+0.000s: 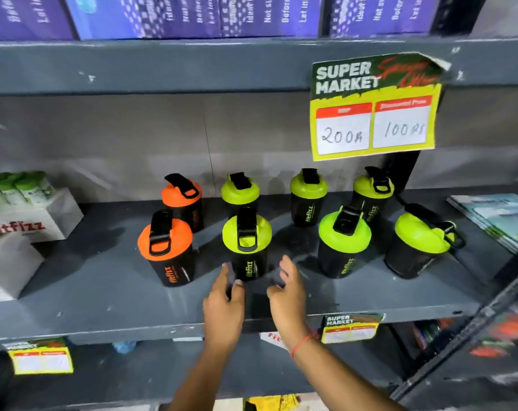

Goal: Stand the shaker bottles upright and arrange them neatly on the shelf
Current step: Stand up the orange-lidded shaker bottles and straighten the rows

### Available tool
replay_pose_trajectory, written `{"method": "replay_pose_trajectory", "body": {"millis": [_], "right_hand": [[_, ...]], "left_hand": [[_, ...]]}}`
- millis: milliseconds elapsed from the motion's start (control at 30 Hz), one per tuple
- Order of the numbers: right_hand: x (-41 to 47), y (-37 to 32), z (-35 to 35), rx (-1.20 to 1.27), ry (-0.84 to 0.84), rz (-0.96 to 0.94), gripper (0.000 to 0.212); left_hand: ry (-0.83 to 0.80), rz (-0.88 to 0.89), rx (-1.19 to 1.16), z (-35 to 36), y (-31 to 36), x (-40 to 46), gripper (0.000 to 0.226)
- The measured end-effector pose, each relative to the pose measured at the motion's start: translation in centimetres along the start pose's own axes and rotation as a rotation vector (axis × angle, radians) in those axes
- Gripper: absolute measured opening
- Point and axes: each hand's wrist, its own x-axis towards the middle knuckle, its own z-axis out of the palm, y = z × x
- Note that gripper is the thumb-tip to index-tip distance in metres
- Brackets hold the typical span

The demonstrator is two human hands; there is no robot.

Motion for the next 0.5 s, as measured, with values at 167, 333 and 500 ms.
{"method": "replay_pose_trajectory", "body": {"millis": [167,333,500], "right_hand": [[0.1,1.6,-6.5,0.117,0.482,-0.12,0.049],[3.5,1.6,-10.8,0.086,0.265,0.046,0.081],[4.1,0.8,-11.2,-0.004,0.049,0.043,0.086]], "left_hand": [[-0.124,0.241,0.045,4.5,1.8,-4.0,0.023],[-0.398,-0.016,-0.061,9.9,5.0,-1.4,0.056],[-0.504,-0.112,-0.302,12.3,5.8,-1.4,0.067]]}}
